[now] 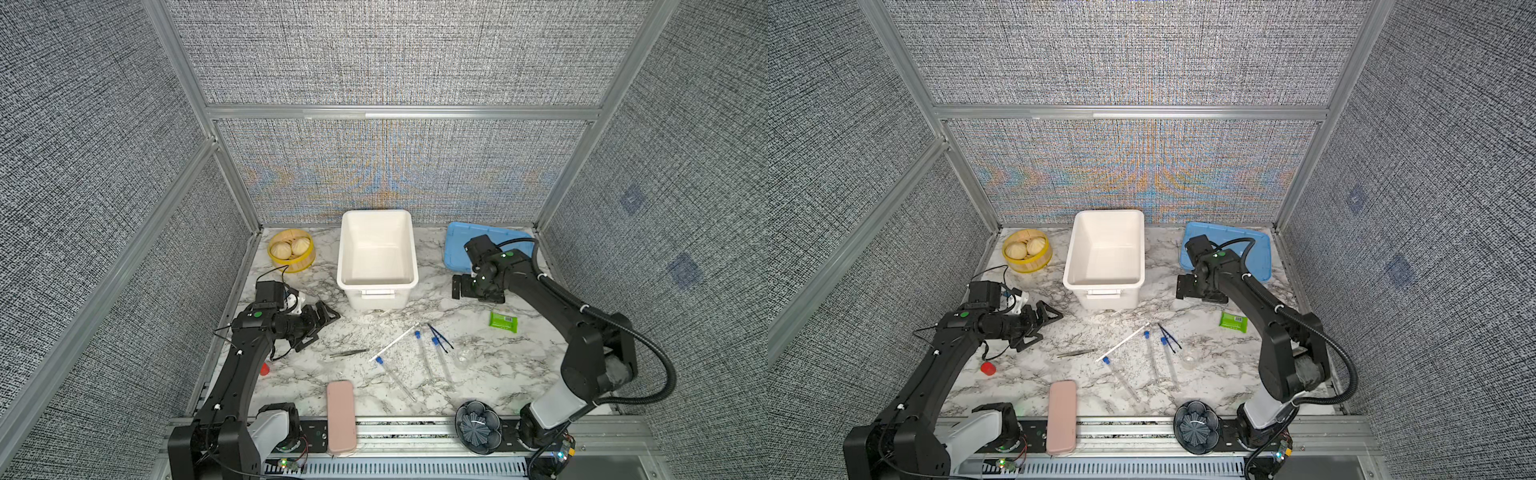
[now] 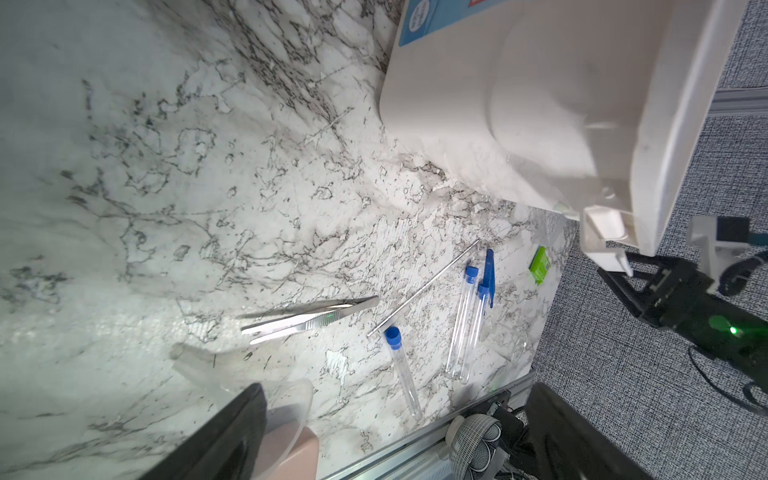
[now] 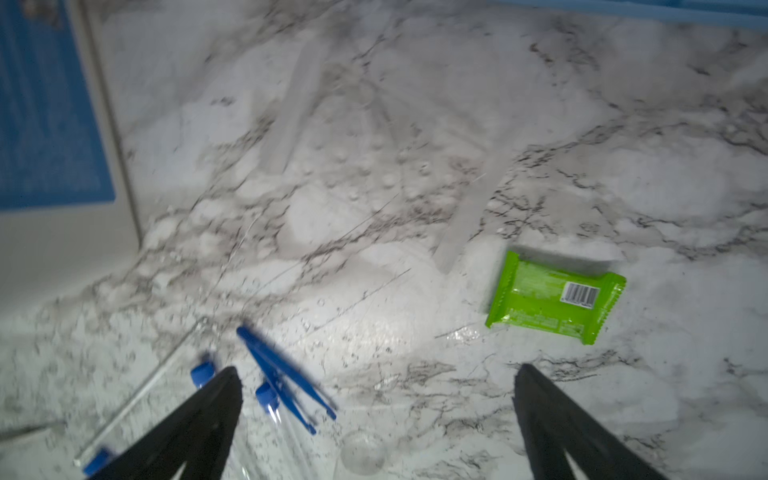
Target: Organize the chemistry lab equipment
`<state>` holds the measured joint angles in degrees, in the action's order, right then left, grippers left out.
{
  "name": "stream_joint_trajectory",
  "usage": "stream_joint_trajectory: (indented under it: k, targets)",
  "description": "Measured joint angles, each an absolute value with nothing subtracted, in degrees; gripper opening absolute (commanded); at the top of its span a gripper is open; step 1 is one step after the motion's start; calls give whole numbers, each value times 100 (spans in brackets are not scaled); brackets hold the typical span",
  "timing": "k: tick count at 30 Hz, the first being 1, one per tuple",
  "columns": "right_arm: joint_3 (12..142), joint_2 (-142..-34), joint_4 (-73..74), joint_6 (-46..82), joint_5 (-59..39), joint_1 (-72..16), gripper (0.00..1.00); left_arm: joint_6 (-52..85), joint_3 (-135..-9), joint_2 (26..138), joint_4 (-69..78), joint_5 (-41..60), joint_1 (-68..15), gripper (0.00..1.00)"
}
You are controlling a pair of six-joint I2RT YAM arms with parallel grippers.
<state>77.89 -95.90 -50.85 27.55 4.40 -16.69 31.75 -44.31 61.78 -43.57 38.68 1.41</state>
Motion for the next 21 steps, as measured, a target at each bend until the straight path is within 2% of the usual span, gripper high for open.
stream_joint_trajectory:
  k: [4,7,11,21]
  targets:
    - [7690,-9891,-4899,3146,43,-867,97,3170,-4405,5979,-4366,3806,141,99]
    - [7769,-10020,-4751,3221,-217,-598,95,3155,-4383,5935,-4364,3763,141,99]
    - [7780,-10243,-4394,3216,-746,-355,99,3151,-4390,5994,-4362,3745,137,99]
    - [8246,-11104,-3931,2965,-1396,-139,97,3153,-4477,6200,-4364,3701,137,98]
